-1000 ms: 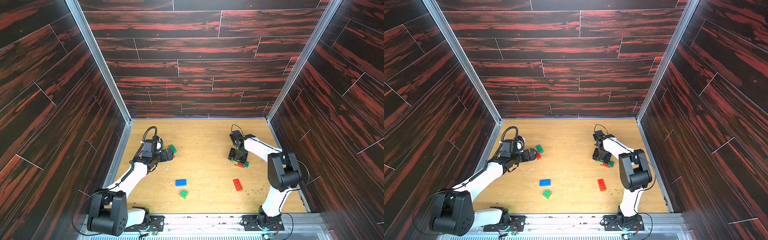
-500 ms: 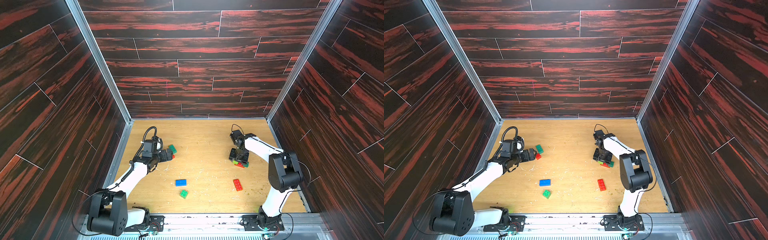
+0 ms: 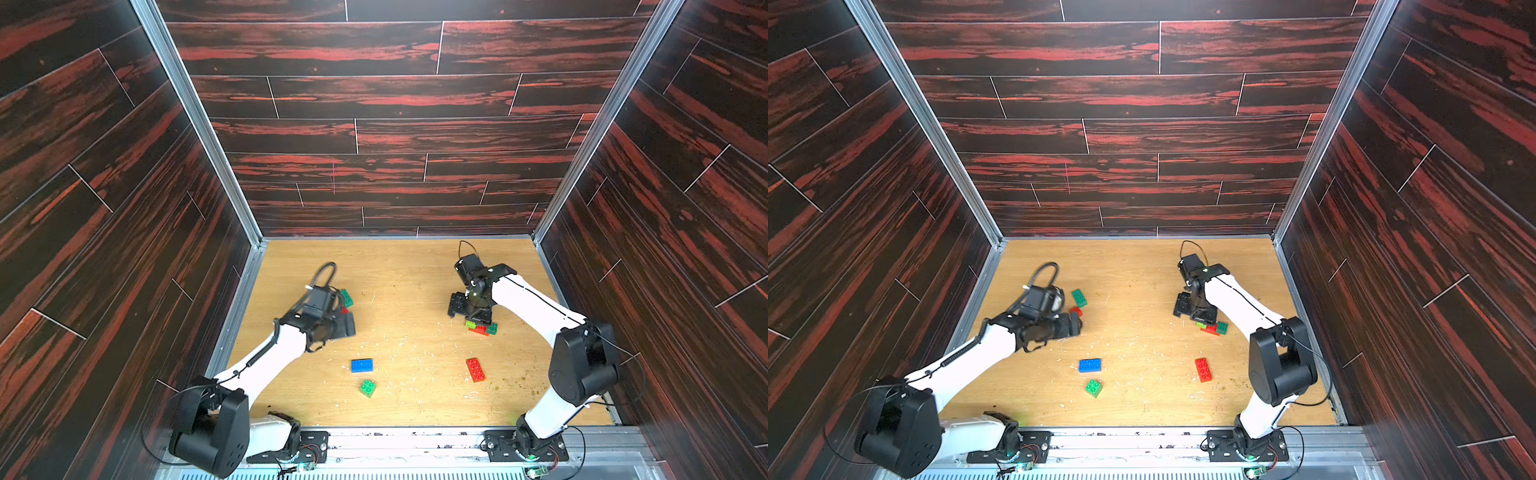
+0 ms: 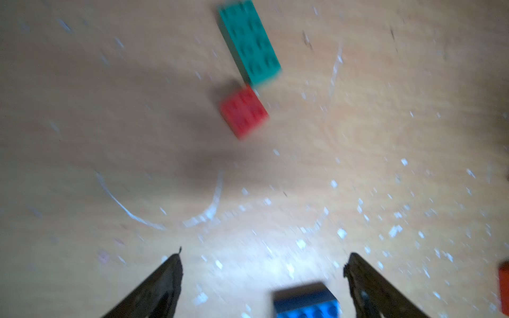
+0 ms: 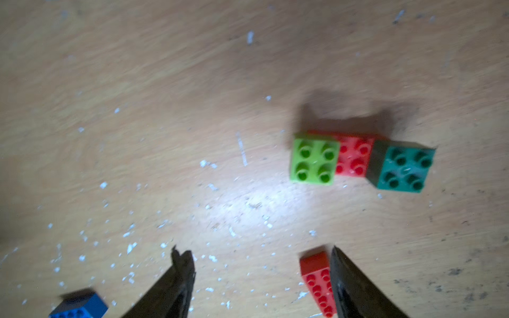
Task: Assemble a carrot with lego
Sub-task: Move the lego brick at the center of the board.
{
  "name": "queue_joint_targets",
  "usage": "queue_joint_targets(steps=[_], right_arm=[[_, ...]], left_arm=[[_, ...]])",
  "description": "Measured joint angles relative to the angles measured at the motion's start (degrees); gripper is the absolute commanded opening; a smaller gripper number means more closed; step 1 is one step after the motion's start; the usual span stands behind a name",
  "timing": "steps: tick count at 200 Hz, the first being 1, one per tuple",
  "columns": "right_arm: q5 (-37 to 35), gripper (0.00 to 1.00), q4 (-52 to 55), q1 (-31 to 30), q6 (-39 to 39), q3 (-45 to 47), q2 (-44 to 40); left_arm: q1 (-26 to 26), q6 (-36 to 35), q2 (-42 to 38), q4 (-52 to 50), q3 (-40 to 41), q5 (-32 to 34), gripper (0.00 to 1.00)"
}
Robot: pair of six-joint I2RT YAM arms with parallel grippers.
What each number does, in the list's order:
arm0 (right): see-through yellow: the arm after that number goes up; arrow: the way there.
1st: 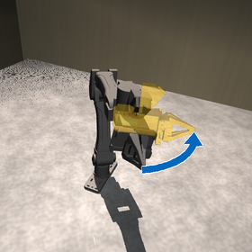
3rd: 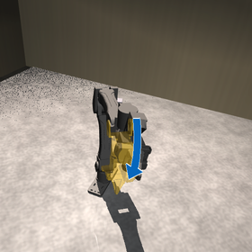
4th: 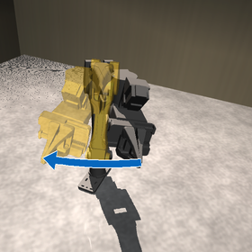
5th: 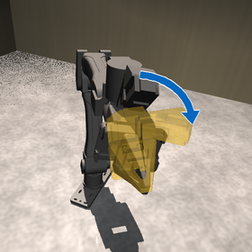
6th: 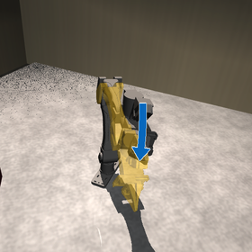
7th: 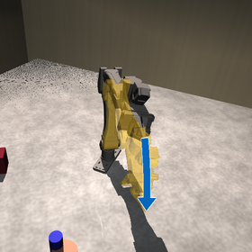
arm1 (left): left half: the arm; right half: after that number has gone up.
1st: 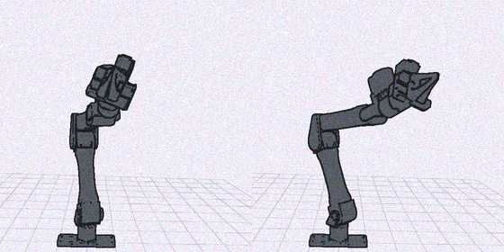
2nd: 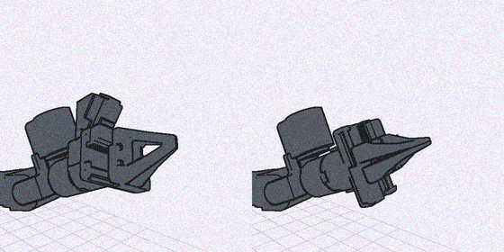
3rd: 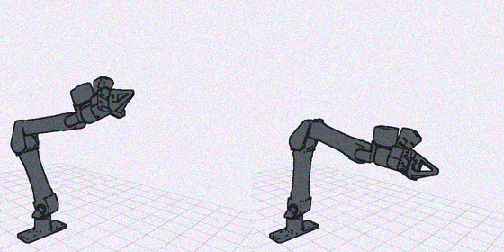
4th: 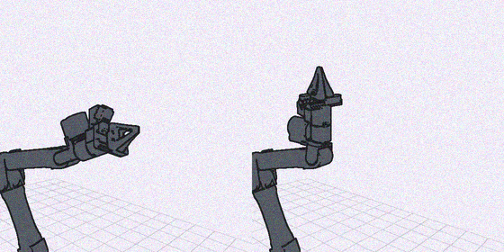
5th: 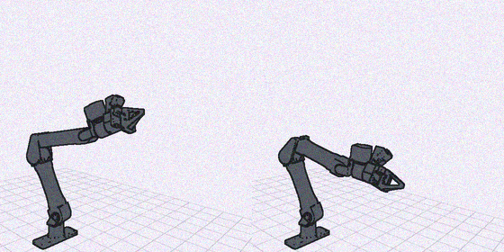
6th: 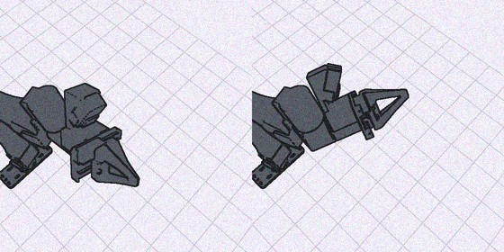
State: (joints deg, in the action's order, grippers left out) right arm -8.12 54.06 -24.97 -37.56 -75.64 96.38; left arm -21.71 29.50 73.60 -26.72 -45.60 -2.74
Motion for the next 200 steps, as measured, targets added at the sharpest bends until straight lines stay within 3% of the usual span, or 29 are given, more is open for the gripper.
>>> queue_joint_targets(steps=[69, 110, 150, 200], right_arm=[[2.54, 0.84, -0.74, -2.58, 0.04, 8.52, -6.45], [3.91, 0.84, -1.05, -3.19, 1.05, 11.76, -9.22], [4.33, 0.84, -1.40, -3.28, 1.75, 12.37, -11.17], [4.44, 0.84, -1.20, -3.28, 1.84, 13.07, -13.25]], left_arm=[[-21.84, 17.55, -5.25, -10.40, 2.56, 3.91, 0.78], [-35.08, 19.69, 2.71, -15.54, -1.01, 9.20, 0.76], [-37.99, 17.97, 8.66, -18.05, -3.78, 11.85, 0.69], [-38.23, 14.34, 13.00, -17.88, -5.20, 10.05, 0.61]])
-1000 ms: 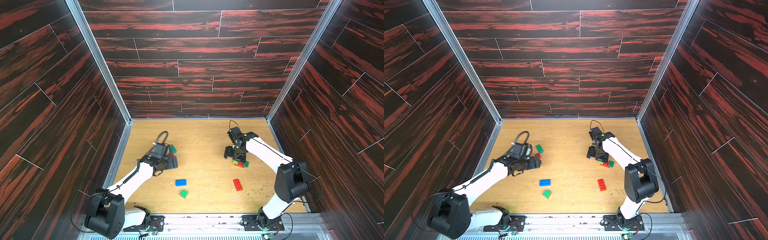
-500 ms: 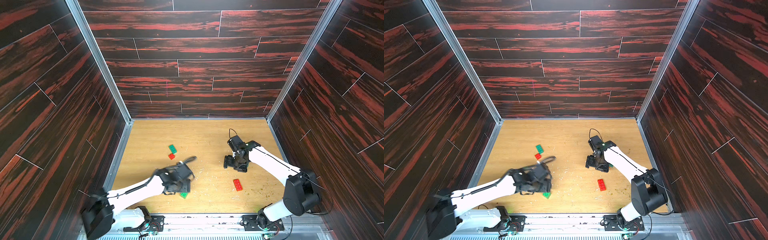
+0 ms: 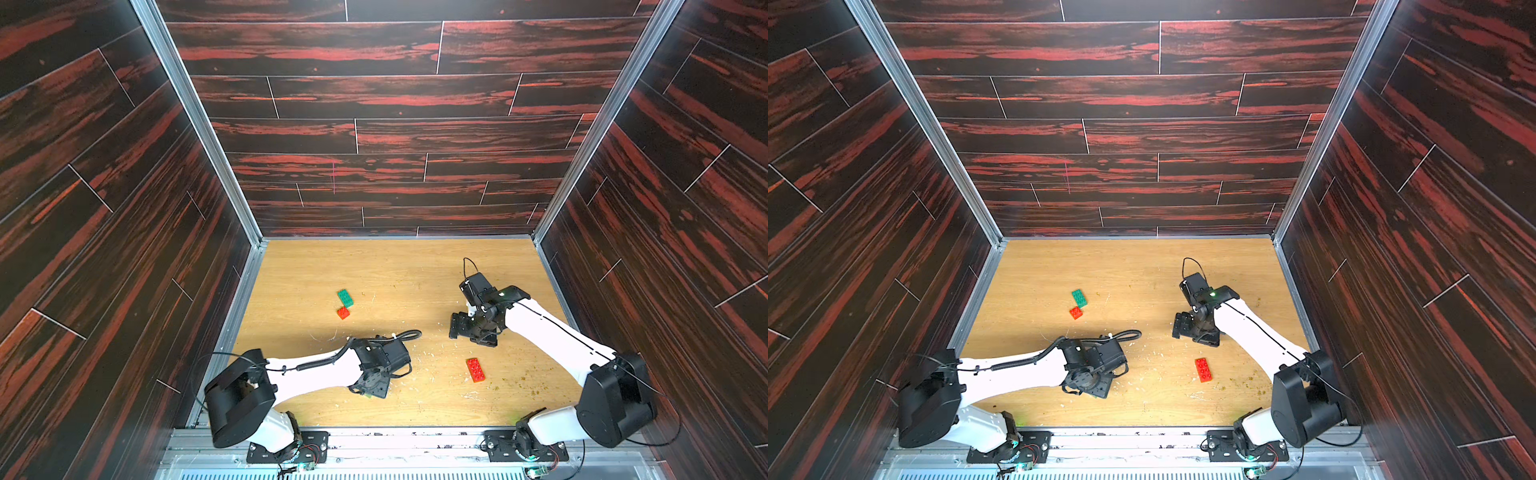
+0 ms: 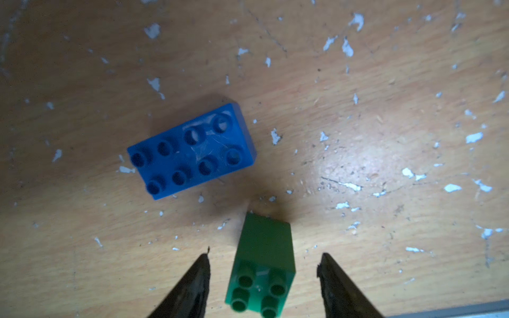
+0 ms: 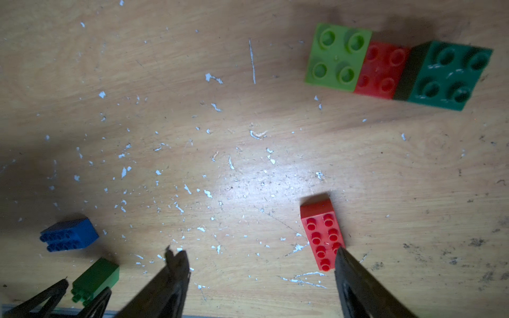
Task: Assemble a carrot with lego
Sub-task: Move the lego brick at the center of the board.
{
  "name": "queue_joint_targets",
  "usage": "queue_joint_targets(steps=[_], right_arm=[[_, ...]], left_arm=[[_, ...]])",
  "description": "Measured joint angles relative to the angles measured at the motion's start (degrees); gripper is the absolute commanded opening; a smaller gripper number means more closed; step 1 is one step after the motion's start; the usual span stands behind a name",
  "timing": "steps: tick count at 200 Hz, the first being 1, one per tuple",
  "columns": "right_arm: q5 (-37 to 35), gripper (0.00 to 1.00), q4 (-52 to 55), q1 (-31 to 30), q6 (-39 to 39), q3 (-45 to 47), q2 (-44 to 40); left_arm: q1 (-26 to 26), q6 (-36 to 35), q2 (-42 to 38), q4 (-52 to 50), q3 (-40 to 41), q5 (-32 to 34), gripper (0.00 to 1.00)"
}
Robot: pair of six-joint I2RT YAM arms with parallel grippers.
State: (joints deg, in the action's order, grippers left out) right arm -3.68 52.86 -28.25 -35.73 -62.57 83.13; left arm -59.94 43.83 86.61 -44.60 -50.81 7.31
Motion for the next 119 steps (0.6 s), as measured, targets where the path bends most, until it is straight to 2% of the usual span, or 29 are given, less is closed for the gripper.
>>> queue_joint_targets(steps=[24, 41, 94, 119], right_arm=[[-0.04, 0.84, 0.17, 0.00, 0.00, 0.07, -0.07], [-0.07, 0.84, 0.31, 0.00, 0.00, 0.09, -0.07], [-0.07, 0.84, 0.31, 0.02, -0.04, 0.09, -0.07], [-0.09, 0.84, 0.31, 0.02, -0.20, 0.11, -0.07]], left_arm=[[-0.09, -1.09, 1.03, 0.13, 0.00, -1.42, 0.58], [-0.13, -1.44, 1.57, 0.11, 0.00, -2.23, 0.53], [-0.13, -1.90, 4.04, -0.24, -2.12, -2.99, 0.20], [-0.13, -1.81, 8.13, -0.26, -6.47, -3.41, 0.13]])
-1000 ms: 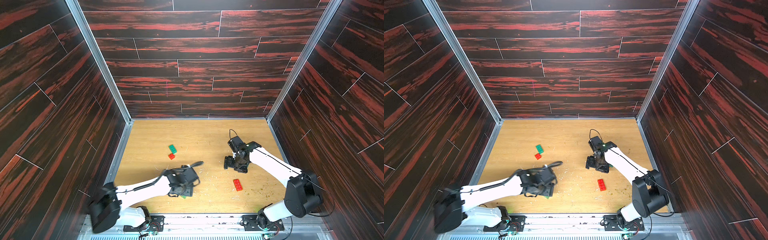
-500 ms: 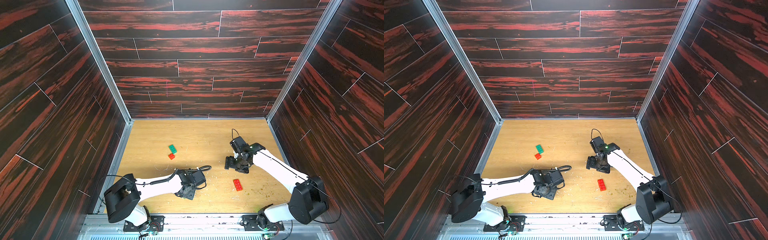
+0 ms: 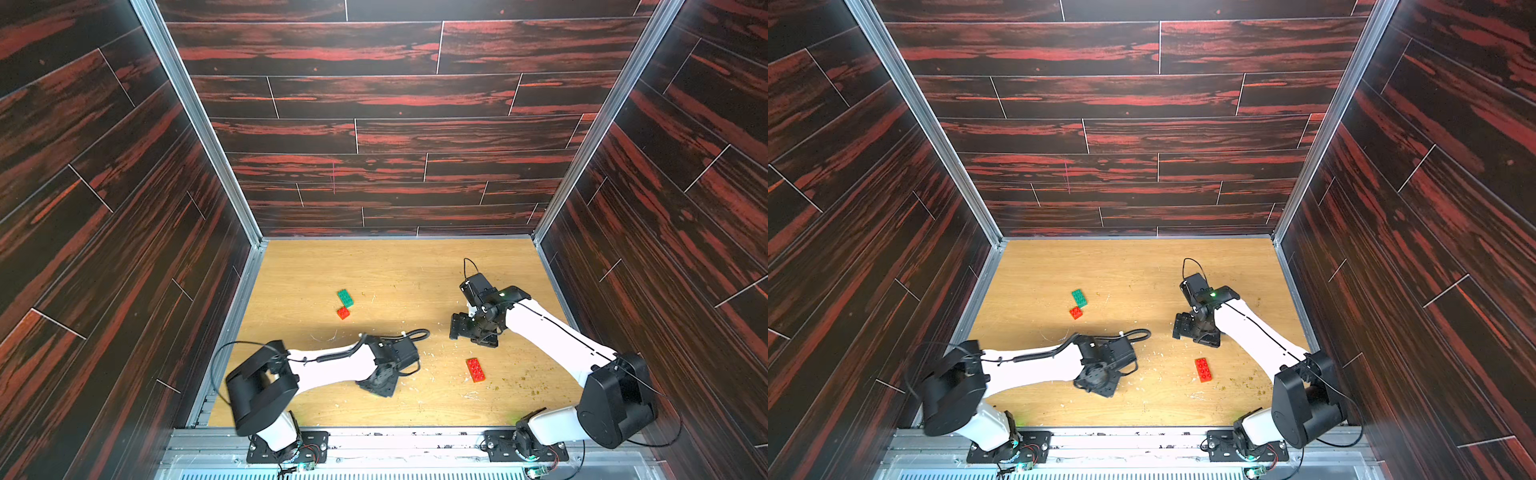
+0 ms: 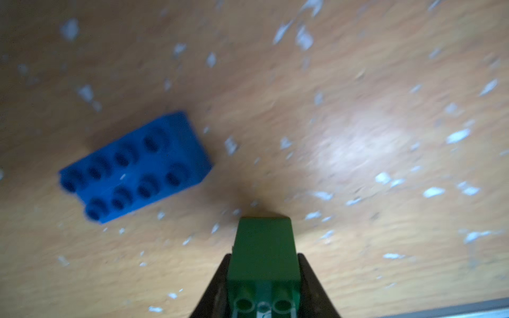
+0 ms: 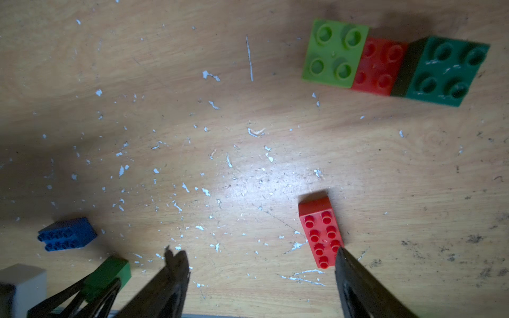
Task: Assemble a carrot with lego
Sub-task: Move the lego brick at the center of the board.
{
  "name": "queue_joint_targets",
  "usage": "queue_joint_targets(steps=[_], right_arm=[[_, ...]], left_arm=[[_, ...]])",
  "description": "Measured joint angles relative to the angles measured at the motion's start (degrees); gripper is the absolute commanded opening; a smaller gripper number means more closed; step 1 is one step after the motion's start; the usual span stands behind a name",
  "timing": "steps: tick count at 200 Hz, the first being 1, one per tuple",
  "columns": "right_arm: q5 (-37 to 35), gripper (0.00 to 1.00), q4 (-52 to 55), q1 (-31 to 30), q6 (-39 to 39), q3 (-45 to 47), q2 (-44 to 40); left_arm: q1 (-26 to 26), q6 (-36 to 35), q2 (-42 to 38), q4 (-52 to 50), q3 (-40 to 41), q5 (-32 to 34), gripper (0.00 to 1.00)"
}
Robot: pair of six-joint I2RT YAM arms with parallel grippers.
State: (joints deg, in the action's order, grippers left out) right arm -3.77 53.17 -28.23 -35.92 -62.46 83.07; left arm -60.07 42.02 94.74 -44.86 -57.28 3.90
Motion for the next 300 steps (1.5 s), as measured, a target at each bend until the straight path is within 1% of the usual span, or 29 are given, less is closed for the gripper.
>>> queue_joint_targets(steps=[22, 42, 64, 103, 150, 180, 209, 241, 300], right_arm=[[0.00, 0.84, 0.00, 0.00, -0.07, 0.13, -0.07], [0.00, 0.84, 0.00, 0.00, -0.31, 0.46, -0.59], [-0.04, 0.84, 0.20, 0.07, -0.66, 1.42, -1.66], [-0.15, 0.85, 0.96, 0.57, -1.62, 3.13, -4.44], [-0.35, 0.85, 1.25, 1.18, -2.27, 3.50, -5.62], [-0.35, 0.85, 1.31, 1.36, -2.58, 3.56, -5.64], [-0.35, 0.85, 1.38, 1.36, -2.62, 3.87, -5.90], [-0.31, 0.85, 1.51, 1.53, -2.62, 4.04, -6.05], [-0.28, 0.85, 1.66, 1.60, -2.73, 4.83, -6.16]], left_arm=[[0.02, -0.02, 5.22, -0.72, -5.99, -0.02, 0.12], [0.59, 0.00, 11.21, -2.36, -13.70, 0.04, 0.07], [1.90, 0.48, 15.30, -3.45, -19.34, 0.17, 0.02], [6.80, 2.82, 18.38, -5.07, -23.82, 2.12, 0.01], [11.54, 4.35, 19.34, -4.13, -25.16, 5.53, 0.01], [13.00, 4.02, 23.26, -4.57, -31.04, 6.23, 0.03], [13.84, 3.30, 25.14, -4.74, -33.73, 6.21, 0.10], [14.38, 2.80, 25.24, -4.72, -33.92, 6.01, 0.26], [14.82, 2.36, 25.27, -4.81, -34.12, 5.70, 0.41]])
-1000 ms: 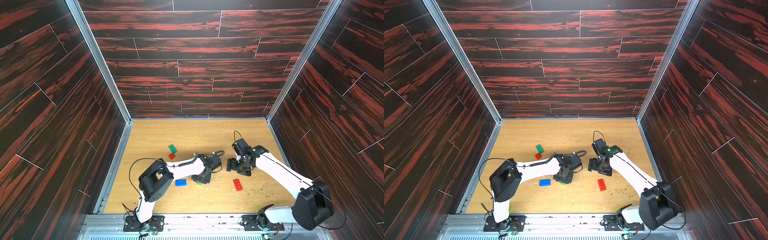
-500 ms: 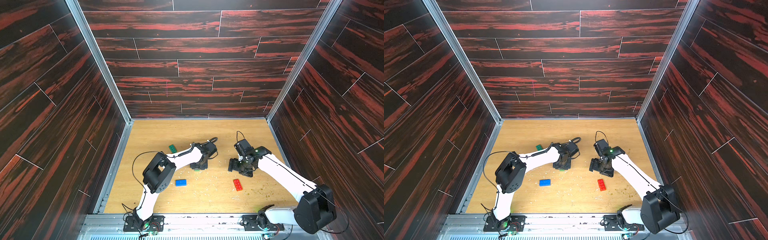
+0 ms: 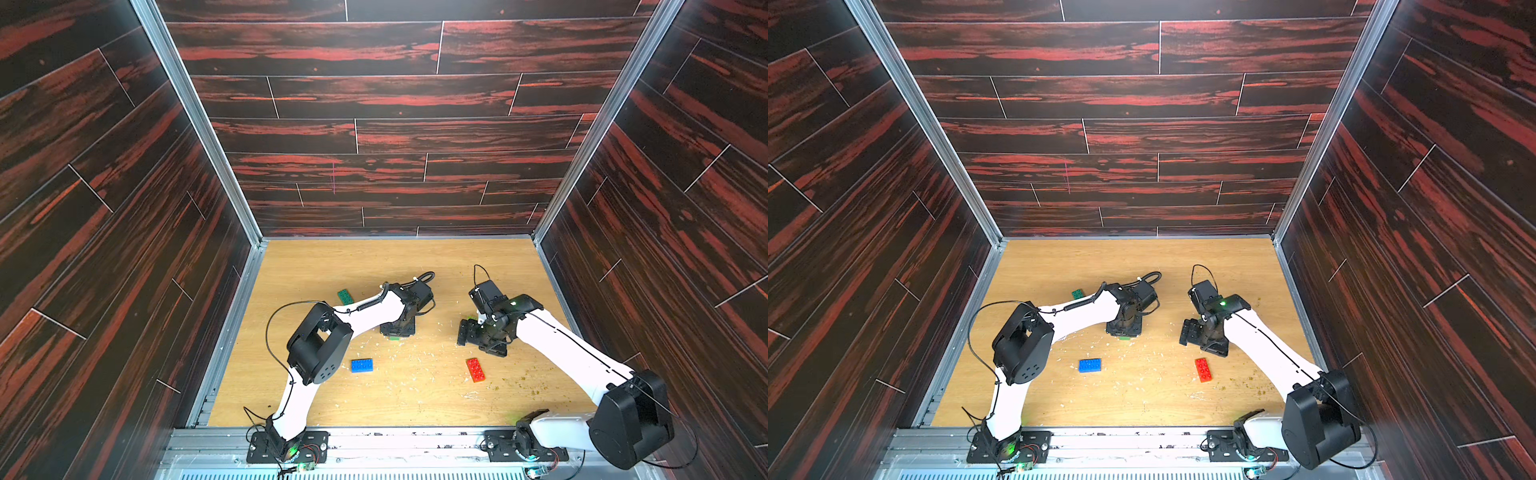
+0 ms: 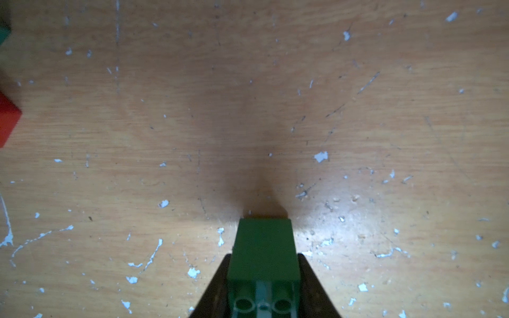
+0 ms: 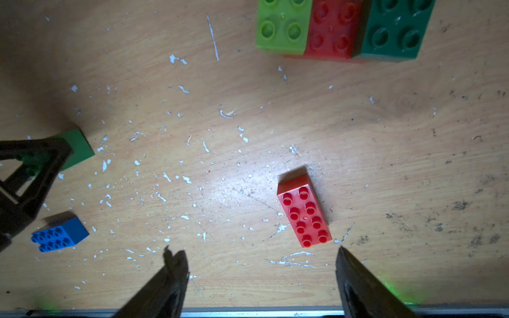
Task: Assemble a carrot with lego
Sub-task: Move the lego brick at the center of the board.
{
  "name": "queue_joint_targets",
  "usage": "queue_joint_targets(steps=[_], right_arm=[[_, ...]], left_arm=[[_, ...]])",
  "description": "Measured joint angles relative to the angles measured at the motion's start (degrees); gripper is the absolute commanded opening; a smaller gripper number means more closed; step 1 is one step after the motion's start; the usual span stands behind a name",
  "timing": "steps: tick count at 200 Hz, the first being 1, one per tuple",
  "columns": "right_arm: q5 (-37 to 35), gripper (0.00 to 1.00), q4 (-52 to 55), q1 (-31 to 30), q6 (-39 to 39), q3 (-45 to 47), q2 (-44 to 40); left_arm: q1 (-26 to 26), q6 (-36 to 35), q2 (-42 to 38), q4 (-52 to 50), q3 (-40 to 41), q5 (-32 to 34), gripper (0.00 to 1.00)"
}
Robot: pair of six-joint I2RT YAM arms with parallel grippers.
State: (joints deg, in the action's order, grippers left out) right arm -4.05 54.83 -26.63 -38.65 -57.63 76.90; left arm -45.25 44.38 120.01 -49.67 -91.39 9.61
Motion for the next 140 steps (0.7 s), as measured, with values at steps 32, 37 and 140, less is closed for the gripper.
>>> queue_joint_targets(steps=[32, 37, 140], right_arm=[[0.61, 0.86, -0.39, 0.02, -0.76, 2.10, -0.04], [0.68, 0.86, -0.39, 0.02, -0.98, 2.56, -0.04], [3.10, 0.89, -8.94, 0.39, -3.08, 18.29, -1.11]], left_arm=[[0.00, 0.00, -0.02, 0.00, -0.13, -0.02, 0.45], [0.00, -0.09, -0.02, -0.04, -0.17, -0.02, 0.47], [0.20, -1.16, -6.43, 0.33, 0.83, 0.57, 0.71]])
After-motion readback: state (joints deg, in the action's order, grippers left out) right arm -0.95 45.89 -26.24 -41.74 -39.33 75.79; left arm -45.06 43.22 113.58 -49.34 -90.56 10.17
